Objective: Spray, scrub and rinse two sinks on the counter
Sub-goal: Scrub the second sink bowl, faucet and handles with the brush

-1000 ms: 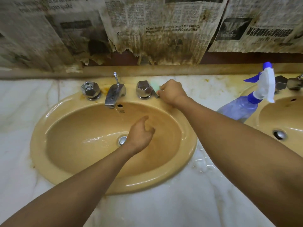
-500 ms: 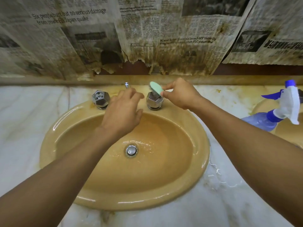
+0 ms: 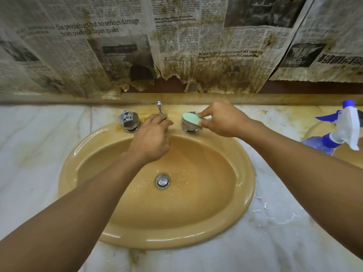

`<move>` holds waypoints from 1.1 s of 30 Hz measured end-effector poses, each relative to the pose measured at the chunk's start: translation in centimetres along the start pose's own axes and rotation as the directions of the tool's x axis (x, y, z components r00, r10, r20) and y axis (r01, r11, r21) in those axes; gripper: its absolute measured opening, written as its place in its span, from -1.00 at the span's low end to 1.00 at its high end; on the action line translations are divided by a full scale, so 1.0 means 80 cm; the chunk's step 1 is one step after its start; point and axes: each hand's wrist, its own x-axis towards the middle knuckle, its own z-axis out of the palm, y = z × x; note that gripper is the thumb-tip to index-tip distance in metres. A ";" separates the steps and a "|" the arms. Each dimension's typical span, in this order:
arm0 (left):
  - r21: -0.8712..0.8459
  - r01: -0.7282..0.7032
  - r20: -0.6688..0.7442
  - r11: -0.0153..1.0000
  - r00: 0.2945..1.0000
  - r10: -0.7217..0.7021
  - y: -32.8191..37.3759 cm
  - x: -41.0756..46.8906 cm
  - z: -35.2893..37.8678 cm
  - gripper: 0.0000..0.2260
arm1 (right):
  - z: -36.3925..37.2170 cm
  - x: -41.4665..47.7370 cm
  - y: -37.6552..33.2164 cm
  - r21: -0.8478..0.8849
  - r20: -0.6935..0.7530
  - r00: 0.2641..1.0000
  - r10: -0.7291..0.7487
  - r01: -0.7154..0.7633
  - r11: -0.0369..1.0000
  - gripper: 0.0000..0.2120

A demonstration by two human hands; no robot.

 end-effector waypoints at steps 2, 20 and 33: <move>-0.004 0.008 0.003 1.000 1.000 -0.008 0.000 0.001 0.000 -0.53 | -0.003 0.010 -0.003 0.026 -0.066 0.997 0.042 -0.040 0.999 -0.66; -0.154 0.164 0.112 0.974 0.983 -0.147 0.014 0.007 -0.018 -0.26 | -0.031 0.070 -0.083 -0.492 0.254 0.954 -0.157 0.267 0.829 -0.82; -0.151 0.149 0.080 0.977 0.987 -0.139 0.006 0.015 -0.006 -0.34 | -0.020 0.163 -0.056 -0.414 0.426 0.873 -0.239 0.423 0.806 -0.73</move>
